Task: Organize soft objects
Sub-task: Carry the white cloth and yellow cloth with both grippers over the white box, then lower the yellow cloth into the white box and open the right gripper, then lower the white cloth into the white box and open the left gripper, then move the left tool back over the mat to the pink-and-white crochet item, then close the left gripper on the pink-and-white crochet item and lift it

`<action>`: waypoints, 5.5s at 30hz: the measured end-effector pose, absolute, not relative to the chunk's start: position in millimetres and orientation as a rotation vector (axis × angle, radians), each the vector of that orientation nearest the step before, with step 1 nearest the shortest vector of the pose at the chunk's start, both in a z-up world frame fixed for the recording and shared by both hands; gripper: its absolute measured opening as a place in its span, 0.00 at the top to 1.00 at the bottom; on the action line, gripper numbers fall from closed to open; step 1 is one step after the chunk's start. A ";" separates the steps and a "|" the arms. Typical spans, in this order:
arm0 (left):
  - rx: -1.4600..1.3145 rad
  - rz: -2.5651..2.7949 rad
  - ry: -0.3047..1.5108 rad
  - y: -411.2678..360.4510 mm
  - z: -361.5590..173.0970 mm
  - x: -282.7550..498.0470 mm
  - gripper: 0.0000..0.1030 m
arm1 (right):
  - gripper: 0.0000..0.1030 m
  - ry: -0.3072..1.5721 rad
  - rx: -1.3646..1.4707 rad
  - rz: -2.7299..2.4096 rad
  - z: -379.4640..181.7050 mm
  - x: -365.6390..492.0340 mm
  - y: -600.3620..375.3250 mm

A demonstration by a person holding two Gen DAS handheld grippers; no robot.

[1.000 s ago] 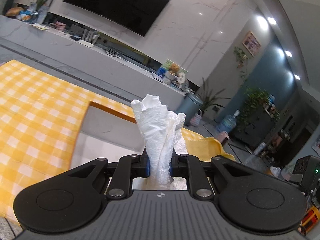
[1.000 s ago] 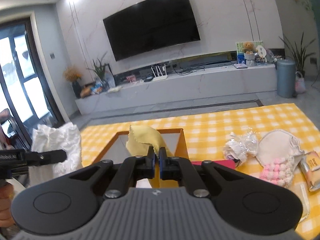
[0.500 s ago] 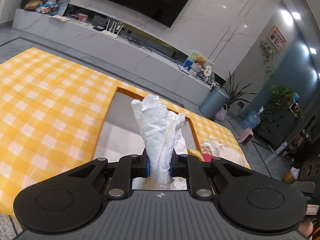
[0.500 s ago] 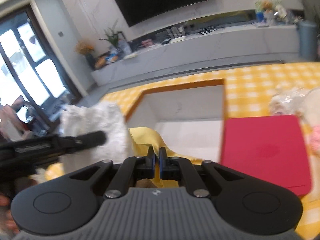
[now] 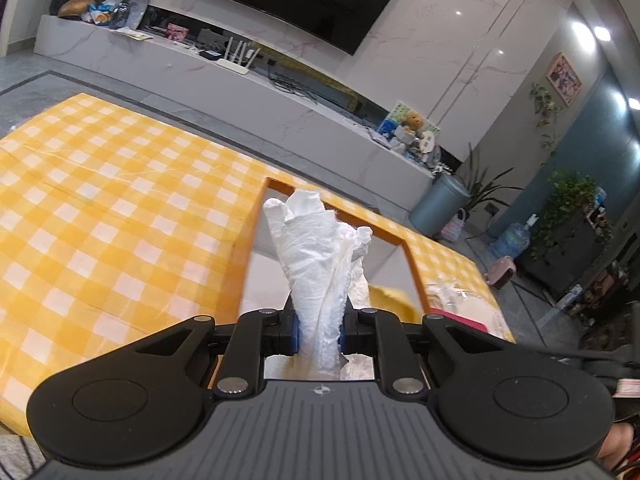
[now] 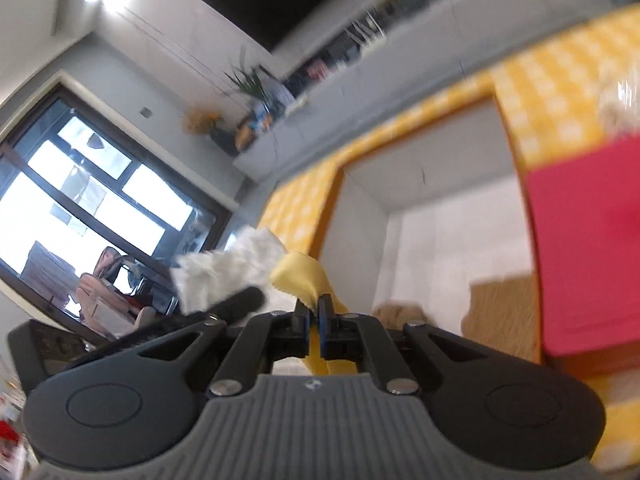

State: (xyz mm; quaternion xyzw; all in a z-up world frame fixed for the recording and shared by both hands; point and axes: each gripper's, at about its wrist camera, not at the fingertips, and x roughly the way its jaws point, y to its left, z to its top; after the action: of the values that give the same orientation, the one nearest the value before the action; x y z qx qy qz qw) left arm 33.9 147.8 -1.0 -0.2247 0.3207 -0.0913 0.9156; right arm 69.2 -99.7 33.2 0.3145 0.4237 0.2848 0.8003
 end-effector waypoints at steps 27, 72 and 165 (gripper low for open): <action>-0.475 -0.188 0.715 153.2 -10.8 43.6 0.82 | 0.98 1.132 -0.102 0.284 -22.4 124.8 -19.8; -0.076 -0.064 0.760 69.1 -45.5 111.7 0.83 | 0.06 0.699 0.020 0.341 20.1 80.1 -112.5; 0.232 -0.345 1.135 -303.2 -121.7 223.5 0.24 | 0.04 0.836 0.306 -0.374 -25.9 40.8 -424.0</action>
State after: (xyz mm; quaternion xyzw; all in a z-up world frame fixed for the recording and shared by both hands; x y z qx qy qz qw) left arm 223.5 -303.2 -121.7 0.1092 0.5334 -0.1624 0.8229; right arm 40.8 -424.0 -25.9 0.1472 0.4020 -0.1797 0.8857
